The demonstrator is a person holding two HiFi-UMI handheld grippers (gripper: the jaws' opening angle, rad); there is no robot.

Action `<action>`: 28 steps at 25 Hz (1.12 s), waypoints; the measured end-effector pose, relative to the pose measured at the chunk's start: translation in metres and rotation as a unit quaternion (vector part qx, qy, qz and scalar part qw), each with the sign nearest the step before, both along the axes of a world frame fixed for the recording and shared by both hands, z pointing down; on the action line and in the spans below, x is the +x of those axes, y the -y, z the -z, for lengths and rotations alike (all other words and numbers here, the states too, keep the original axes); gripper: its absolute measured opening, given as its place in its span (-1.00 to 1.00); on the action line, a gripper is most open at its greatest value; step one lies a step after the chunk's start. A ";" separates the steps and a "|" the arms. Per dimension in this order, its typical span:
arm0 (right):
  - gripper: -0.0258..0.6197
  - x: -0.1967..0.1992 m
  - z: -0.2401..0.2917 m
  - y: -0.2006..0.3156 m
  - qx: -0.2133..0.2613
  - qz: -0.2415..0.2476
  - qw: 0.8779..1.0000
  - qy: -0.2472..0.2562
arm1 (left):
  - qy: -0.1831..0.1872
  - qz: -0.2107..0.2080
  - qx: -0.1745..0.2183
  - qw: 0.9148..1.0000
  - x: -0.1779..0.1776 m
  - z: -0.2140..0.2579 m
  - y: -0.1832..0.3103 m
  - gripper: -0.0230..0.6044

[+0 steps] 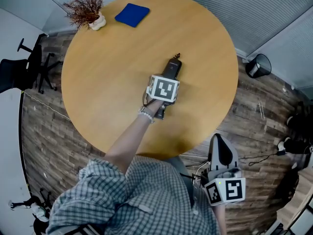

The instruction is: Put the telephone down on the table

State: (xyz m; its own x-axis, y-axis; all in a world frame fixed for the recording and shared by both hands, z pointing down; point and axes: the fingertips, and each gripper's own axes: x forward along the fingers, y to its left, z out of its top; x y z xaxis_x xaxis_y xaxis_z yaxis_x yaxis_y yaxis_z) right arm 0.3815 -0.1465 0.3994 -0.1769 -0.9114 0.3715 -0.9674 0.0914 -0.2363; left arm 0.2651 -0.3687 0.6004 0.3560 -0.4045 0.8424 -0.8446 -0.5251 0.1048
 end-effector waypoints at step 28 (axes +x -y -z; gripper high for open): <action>-0.90 -0.052 0.030 0.000 0.046 0.019 0.998 -0.024 | -0.156 0.007 0.073 0.985 -0.041 0.089 -0.017 -0.11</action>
State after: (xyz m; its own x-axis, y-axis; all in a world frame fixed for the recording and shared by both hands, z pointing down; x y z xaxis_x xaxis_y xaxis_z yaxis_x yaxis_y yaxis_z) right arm 0.3295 -0.1465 0.3692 -0.1961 -0.9349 0.2958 -0.9729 0.1477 -0.1781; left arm 0.2244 -0.3512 0.5119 0.5818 -0.5196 0.6257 -0.7906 -0.5417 0.2854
